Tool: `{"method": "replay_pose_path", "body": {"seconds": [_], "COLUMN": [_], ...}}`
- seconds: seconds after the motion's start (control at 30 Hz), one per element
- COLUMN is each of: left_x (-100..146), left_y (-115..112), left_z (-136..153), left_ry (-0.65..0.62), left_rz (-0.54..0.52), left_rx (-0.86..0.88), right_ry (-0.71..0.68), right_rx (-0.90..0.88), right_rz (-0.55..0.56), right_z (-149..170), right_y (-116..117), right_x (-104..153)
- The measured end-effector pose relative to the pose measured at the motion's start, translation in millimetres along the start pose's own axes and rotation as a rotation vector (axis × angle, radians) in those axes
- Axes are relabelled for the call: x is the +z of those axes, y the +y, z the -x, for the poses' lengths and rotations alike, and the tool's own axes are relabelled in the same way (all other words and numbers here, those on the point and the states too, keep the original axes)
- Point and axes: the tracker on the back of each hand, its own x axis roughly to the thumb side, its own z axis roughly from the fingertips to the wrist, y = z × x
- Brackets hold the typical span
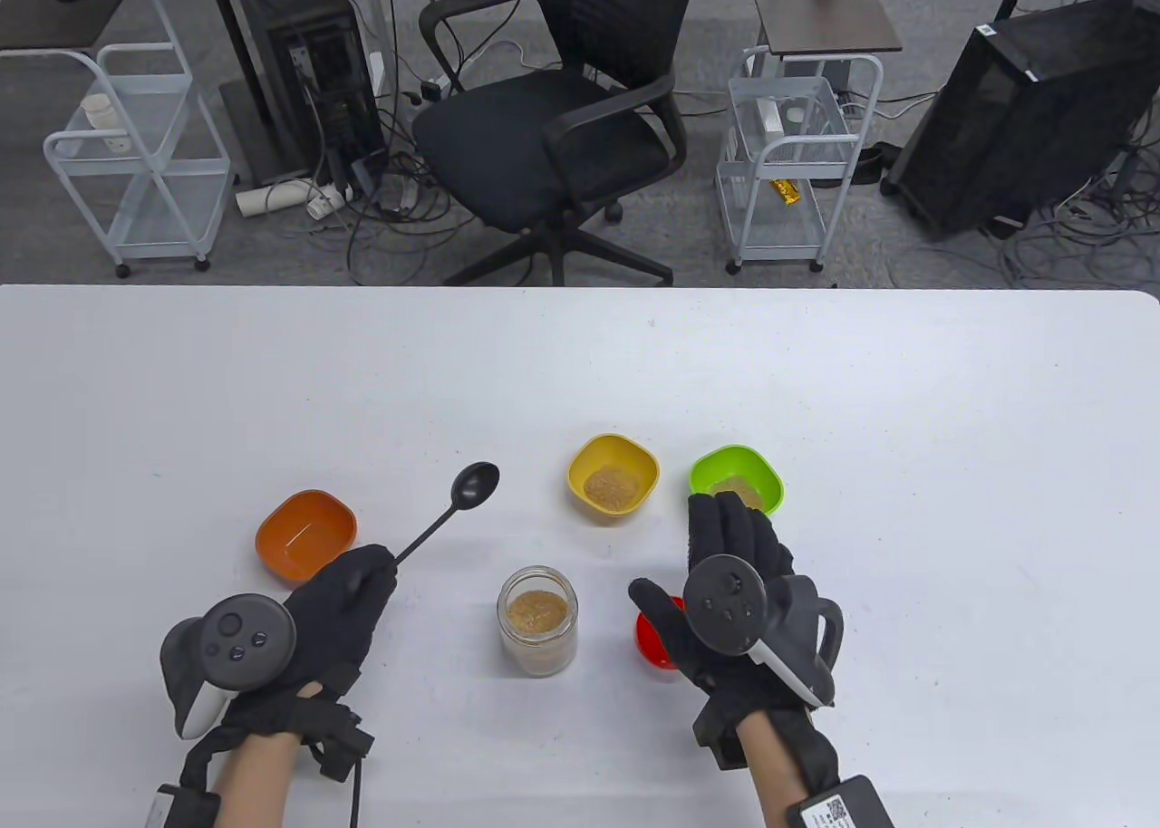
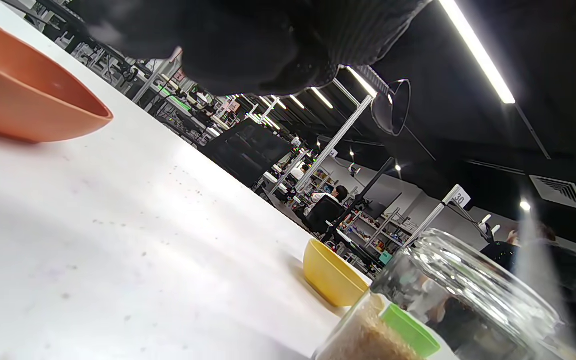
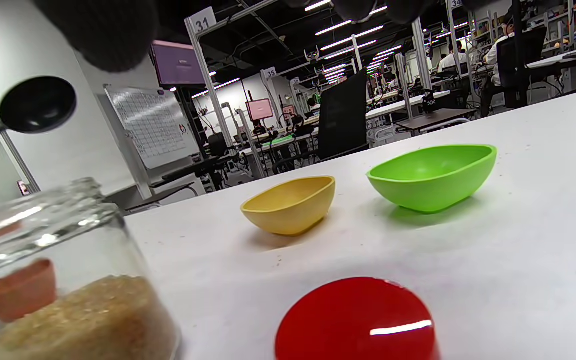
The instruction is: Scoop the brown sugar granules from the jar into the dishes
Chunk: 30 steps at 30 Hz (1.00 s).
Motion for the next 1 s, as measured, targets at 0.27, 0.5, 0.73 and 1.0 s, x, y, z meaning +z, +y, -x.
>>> {"method": "replay_pose_path", "body": {"seconds": [0.27,0.5,0.73,1.0], "left_x": [-2,2,2,-4], "left_y": [-3,-5,-7,-23], "left_z": [-6,-23,-40,-87], "left_ry": [-0.009,-0.05,-0.079,-0.13], "left_rz": [0.012,-0.018,0.001,0.042], "left_rx": [0.004,0.149,0.187,0.265], "right_ry": [0.011,0.028,-0.025,-0.073], "right_rx": [-0.072,-0.151,-0.19,-0.269], "right_rz": [0.004,0.028,0.094,0.174], "right_z": [-3,8,3,1], "right_y": [23,28,24,20], "right_x": [10,11,16,20]}}
